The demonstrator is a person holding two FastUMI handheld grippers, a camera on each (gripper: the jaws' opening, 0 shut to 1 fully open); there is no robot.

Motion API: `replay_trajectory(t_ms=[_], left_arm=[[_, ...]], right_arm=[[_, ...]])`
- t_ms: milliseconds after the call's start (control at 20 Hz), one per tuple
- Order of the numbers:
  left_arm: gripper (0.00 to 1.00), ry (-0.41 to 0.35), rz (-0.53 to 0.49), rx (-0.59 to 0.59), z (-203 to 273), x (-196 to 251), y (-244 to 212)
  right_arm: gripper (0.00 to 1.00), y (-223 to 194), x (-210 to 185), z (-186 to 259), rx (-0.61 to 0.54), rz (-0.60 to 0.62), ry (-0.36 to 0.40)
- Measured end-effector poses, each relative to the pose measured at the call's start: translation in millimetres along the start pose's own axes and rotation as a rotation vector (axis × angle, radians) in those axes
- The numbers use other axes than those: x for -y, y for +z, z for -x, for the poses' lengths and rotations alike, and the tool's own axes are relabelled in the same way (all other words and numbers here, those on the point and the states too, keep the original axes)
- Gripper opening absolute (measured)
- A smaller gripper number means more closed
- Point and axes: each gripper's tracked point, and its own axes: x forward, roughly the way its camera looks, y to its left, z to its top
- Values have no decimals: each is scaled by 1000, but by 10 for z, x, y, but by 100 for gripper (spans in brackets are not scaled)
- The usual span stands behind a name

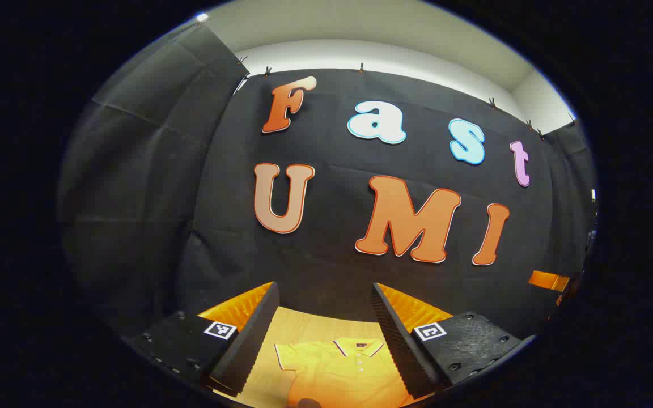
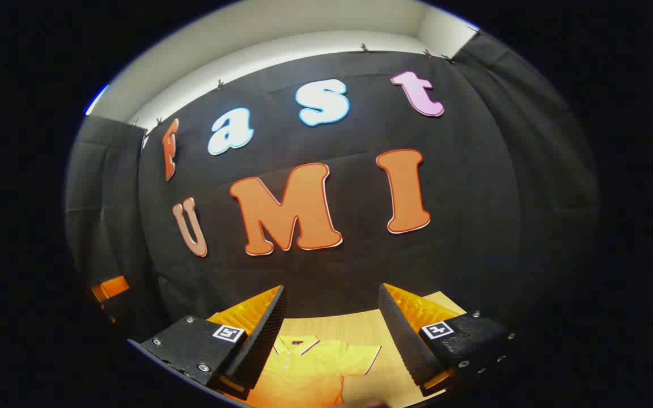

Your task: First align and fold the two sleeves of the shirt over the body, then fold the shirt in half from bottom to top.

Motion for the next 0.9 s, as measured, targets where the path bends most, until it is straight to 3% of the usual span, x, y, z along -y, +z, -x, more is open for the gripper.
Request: replay_trajectory(t_ms=[100, 250, 550, 700, 900], left_arm=[[98, -18, -2, -23, -112, 73, -65], [98, -83, 22, -50, -383, 190, -101], [98, -185, 39, -86, -677, 240, -178], [98, -167, -6, -92, -791, 90, -266], [98, -172, 36, -112, -818, 60, -353]], right_arm=[[98, 65, 219, -42, 24, -22, -87], [98, 83, 323, 64, 36, -6, -153], [97, -114, 296, 154, -41, -5, -205], [98, -124, 232, 71, -62, 6, -213], [100, -247, 68, -71, -116, 58, -185]])
